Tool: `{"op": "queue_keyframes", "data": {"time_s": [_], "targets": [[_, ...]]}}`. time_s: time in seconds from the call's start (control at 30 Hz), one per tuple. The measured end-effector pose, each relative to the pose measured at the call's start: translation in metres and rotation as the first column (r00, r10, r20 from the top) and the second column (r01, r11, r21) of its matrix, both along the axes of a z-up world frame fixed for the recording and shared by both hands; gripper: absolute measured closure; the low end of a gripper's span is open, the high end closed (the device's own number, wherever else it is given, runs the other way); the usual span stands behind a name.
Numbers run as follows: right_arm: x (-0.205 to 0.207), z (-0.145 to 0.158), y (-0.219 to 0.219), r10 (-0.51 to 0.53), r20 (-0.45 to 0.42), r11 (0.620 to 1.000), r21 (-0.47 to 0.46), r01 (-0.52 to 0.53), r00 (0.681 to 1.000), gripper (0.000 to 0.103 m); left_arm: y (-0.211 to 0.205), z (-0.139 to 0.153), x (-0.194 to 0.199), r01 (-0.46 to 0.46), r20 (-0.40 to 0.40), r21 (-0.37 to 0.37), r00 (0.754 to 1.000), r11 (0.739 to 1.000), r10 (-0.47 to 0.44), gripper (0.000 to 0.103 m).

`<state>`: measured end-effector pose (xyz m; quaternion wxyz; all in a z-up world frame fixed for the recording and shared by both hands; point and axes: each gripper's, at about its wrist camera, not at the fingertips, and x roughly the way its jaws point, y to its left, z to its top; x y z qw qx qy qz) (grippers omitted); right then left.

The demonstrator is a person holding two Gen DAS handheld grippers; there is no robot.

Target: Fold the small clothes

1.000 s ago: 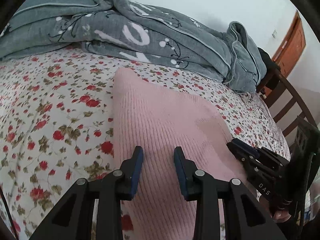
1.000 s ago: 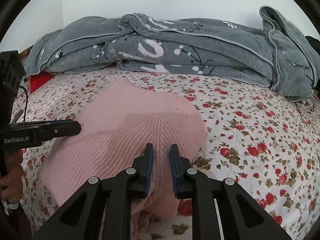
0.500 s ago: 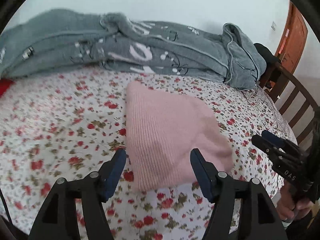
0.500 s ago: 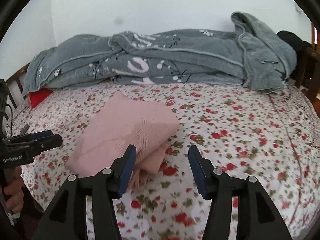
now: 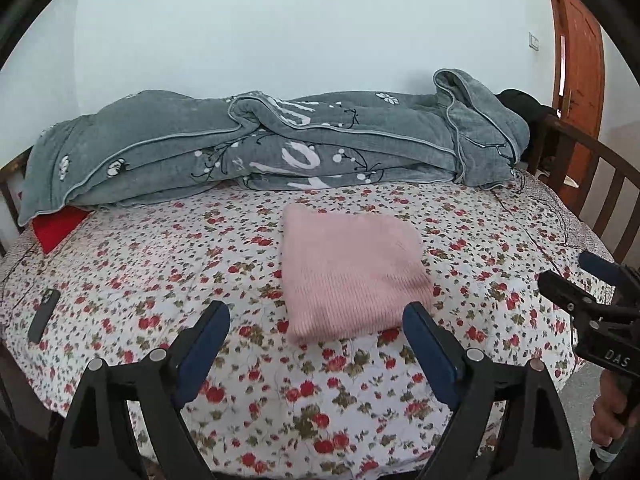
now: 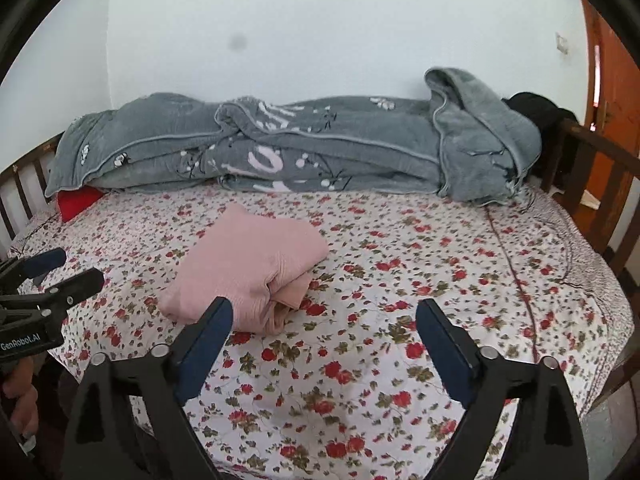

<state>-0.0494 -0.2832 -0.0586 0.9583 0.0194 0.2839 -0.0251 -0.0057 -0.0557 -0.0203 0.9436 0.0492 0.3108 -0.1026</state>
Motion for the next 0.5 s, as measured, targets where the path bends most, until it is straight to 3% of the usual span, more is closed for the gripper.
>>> {"op": "queue_keyframes", "data": {"time_s": [0.5], "targets": [[-0.037,0.016,0.002,-0.017,0.037,1.0,-0.013,0.018,0.999,0.002,0.013,0.014,-0.031,-0.056,0.041,-0.039,0.997,0.998,0.057,0.012]]}}
